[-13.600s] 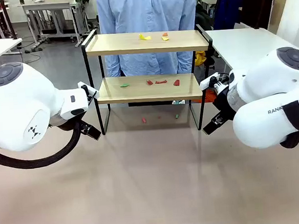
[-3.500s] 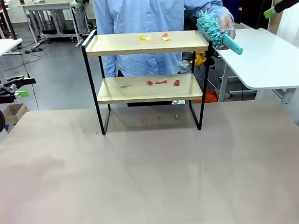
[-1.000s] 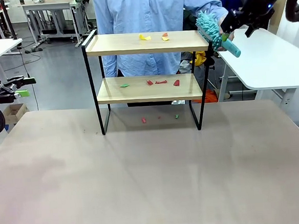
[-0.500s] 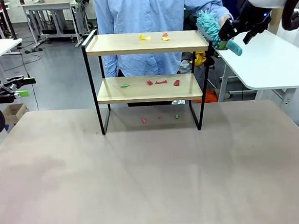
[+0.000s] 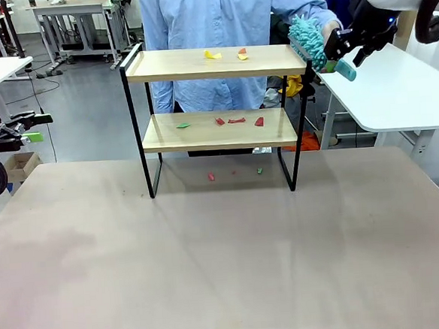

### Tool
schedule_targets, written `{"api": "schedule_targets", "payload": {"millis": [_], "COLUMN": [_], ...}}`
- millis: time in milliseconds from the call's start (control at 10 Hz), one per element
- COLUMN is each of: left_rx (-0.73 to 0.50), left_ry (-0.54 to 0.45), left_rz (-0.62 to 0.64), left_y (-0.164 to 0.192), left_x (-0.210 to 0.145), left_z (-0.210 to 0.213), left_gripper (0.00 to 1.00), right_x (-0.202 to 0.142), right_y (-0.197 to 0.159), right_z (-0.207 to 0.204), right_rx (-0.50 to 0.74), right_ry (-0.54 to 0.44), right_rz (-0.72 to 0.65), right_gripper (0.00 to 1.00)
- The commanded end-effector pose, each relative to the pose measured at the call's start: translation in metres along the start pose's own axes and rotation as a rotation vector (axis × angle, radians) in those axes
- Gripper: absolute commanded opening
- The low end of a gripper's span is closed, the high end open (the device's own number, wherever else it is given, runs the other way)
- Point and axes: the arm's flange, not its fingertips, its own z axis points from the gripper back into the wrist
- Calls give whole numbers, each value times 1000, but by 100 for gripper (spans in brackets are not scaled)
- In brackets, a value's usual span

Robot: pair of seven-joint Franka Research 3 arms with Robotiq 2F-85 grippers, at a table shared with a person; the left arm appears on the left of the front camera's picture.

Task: Clean the shelf.
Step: Pick up the Duster handed by the human.

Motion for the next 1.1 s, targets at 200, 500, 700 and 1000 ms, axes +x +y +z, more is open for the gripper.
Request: {"api": "schedule_targets", "payload": {"millis": [200, 500, 700, 1000], "left_rx": [-8, -8, -8, -8], "left_ry": [6, 6, 6, 6], "left_rz": [-14, -14, -14, -14], "left_y": [-1, -1, -1, -1], "left_x": [2, 2, 2, 2], "left_z": [-1, -1, -1, -1], "left_gripper": [100, 100, 100, 100], "right_x": [-4, -4, -4, -5], "right_y": [2, 2, 1, -1], "right_z": [1, 1, 0, -1], "right_rx": [-22, -20, -28, -34], "right_ry": [17, 21, 13, 21], "right_rz": [-34, -42, -51, -62], "right_gripper": [54, 36, 17, 0]}}
